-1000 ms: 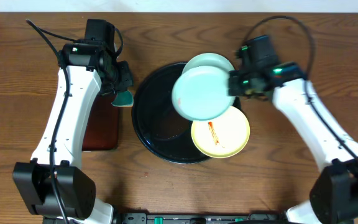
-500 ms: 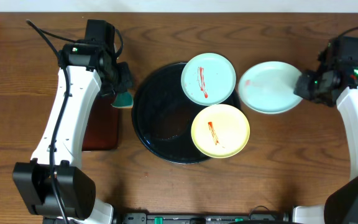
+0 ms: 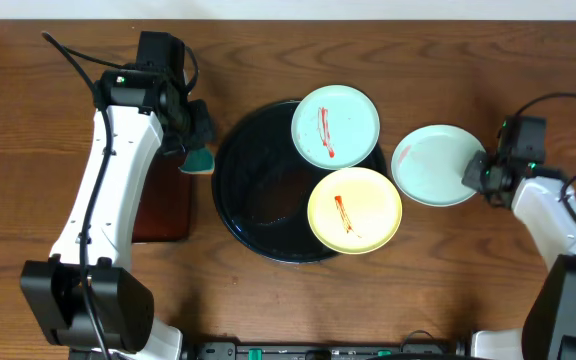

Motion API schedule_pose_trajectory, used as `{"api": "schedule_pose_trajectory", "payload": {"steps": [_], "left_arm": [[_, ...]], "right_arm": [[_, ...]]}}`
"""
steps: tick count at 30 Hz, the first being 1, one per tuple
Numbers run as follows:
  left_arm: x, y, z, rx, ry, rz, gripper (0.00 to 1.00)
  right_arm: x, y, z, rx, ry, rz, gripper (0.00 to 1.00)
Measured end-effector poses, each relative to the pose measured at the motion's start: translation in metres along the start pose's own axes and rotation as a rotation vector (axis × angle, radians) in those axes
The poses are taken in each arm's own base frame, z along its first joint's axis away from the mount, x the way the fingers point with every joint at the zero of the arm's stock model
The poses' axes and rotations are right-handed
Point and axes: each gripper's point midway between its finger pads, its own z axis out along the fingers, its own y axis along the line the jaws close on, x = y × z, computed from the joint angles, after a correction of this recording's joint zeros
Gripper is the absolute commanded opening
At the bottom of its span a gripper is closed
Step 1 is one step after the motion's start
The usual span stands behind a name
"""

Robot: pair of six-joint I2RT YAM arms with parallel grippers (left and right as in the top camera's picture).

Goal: Clean dirty plates on tray and stack at the side
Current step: 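Place the pale green plate on the table right of the tray, then grip the yellow plate rim with right gripper and pull it center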

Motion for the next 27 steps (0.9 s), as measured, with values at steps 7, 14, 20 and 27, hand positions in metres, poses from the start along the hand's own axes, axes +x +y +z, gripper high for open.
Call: {"api": "schedule_pose_trajectory", "payload": {"steps": [7,14,20,27], "left_arm": [[0.0,0.0,0.0,0.0,0.0,0.0,0.07],[0.0,0.0,0.0,0.0,0.0,0.0,0.07],[0.0,0.0,0.0,0.0,0.0,0.0,0.07],[0.0,0.0,0.001,-0.001,0.003,0.0,0.07]], "right_arm": [[0.013,-0.011,0.004,0.05,0.028,-0.021,0.72],[-0.005,0.018,-0.042,-0.091,0.116,-0.034,0.65],[-0.013,0.072,-0.092,-0.351,0.138,-0.072,0.61],[0.047,0.109,-0.093,-0.425,0.308,-0.221,0.56]]}}
